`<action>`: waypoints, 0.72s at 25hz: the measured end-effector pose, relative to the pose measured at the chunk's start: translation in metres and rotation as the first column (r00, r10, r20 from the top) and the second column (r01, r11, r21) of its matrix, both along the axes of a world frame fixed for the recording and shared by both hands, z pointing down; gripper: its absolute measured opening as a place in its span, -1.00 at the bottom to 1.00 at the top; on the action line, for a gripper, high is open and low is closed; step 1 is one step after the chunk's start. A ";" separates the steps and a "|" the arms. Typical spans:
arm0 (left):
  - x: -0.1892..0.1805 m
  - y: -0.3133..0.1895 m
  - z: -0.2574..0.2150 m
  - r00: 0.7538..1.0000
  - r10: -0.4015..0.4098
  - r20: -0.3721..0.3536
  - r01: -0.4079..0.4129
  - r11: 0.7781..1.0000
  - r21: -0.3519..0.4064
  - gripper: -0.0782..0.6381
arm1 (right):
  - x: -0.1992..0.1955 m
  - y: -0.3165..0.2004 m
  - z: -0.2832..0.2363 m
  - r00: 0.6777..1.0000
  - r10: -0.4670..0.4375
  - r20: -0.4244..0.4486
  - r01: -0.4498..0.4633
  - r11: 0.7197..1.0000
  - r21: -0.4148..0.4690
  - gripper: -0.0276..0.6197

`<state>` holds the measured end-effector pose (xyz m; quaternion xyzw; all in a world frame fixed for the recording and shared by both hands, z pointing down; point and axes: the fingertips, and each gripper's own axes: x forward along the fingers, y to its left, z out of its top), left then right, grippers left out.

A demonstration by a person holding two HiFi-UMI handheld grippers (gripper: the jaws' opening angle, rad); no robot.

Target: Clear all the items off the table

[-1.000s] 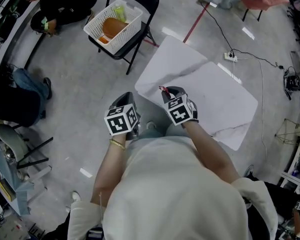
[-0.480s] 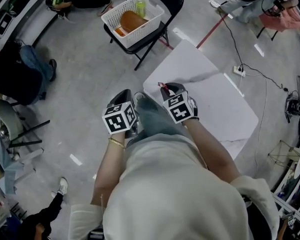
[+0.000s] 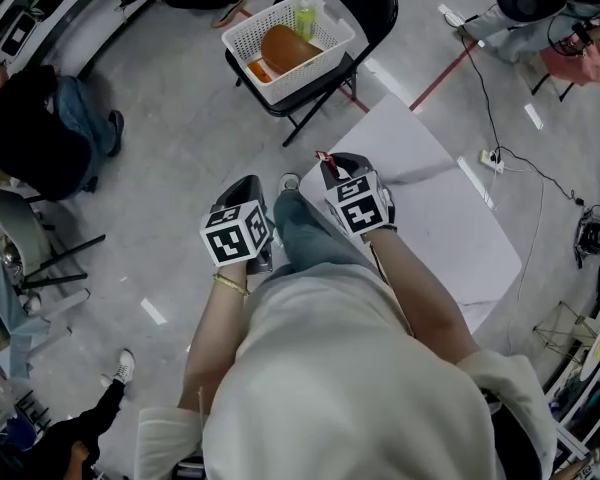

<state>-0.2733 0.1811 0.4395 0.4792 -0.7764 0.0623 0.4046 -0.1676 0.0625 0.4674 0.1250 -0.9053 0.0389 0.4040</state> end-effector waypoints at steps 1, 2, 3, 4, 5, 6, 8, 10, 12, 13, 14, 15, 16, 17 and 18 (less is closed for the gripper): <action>-0.007 -0.004 0.000 1.000 -0.001 -0.001 0.001 1.000 -0.001 -0.76 | -0.006 -0.004 -0.001 1.000 0.004 0.001 -0.004 1.000 -0.005 -0.73; -0.013 -0.008 0.000 1.000 -0.003 -0.003 0.003 1.000 -0.003 -0.76 | -0.012 -0.008 -0.001 1.000 0.009 -0.001 -0.009 1.000 -0.013 -0.73; -0.020 -0.012 0.000 1.000 -0.004 -0.005 0.004 1.000 -0.006 -0.76 | -0.019 -0.012 -0.002 1.000 0.012 -0.002 -0.012 1.000 -0.019 -0.73; -0.027 -0.017 0.001 1.000 -0.004 -0.006 0.004 1.000 -0.010 -0.76 | -0.025 -0.016 -0.002 1.000 0.013 -0.003 -0.014 1.000 -0.024 -0.73; -0.033 -0.022 0.002 1.000 -0.004 -0.008 0.004 1.000 -0.015 -0.76 | -0.032 -0.021 -0.001 1.000 0.013 -0.005 -0.013 1.000 -0.028 -0.73; -0.039 -0.028 0.002 1.000 -0.002 -0.011 0.002 1.000 -0.018 -0.76 | -0.037 -0.027 -0.001 1.000 0.013 -0.008 -0.013 0.999 -0.030 -0.73; -0.050 -0.040 0.002 1.000 0.003 -0.018 -0.004 1.000 -0.021 -0.76 | -0.050 -0.038 0.001 1.000 0.014 -0.014 -0.014 0.999 -0.035 -0.73; -0.061 -0.050 0.002 1.000 0.009 -0.025 -0.009 1.000 -0.024 -0.76 | -0.064 -0.047 0.001 1.000 0.013 -0.020 -0.014 0.999 -0.038 -0.73; -0.073 -0.059 0.003 0.999 0.013 -0.032 -0.014 1.000 -0.026 -0.76 | -0.078 -0.055 0.000 1.000 0.011 -0.025 -0.012 0.999 -0.039 -0.73; -0.078 -0.064 0.003 0.999 0.016 -0.035 -0.017 1.000 -0.026 -0.76 | -0.085 -0.059 0.000 1.000 0.011 -0.026 -0.012 0.999 -0.039 -0.73; -0.083 -0.069 0.004 0.999 0.020 -0.038 -0.021 0.999 -0.026 -0.76 | -0.092 -0.064 0.000 1.000 0.012 -0.027 -0.013 0.999 -0.039 -0.73; -0.088 -0.074 0.004 0.999 0.024 -0.040 -0.025 0.999 -0.026 -0.76 | -0.098 -0.068 0.000 1.000 0.013 -0.028 -0.015 0.999 -0.040 -0.73; -0.093 -0.079 0.004 0.999 0.028 -0.043 -0.029 0.999 -0.025 -0.76 | -0.104 -0.073 -0.001 0.999 0.015 -0.030 -0.016 0.999 -0.039 -0.73; -0.098 -0.084 0.003 0.998 0.031 -0.046 -0.032 0.999 -0.025 -0.76 | -0.110 -0.078 -0.001 0.999 0.016 -0.031 -0.017 0.999 -0.038 -0.73; -0.103 -0.089 0.003 0.998 0.034 -0.048 -0.036 0.999 -0.026 -0.76 | -0.116 -0.083 -0.002 0.999 0.017 -0.033 -0.018 0.999 -0.037 -0.73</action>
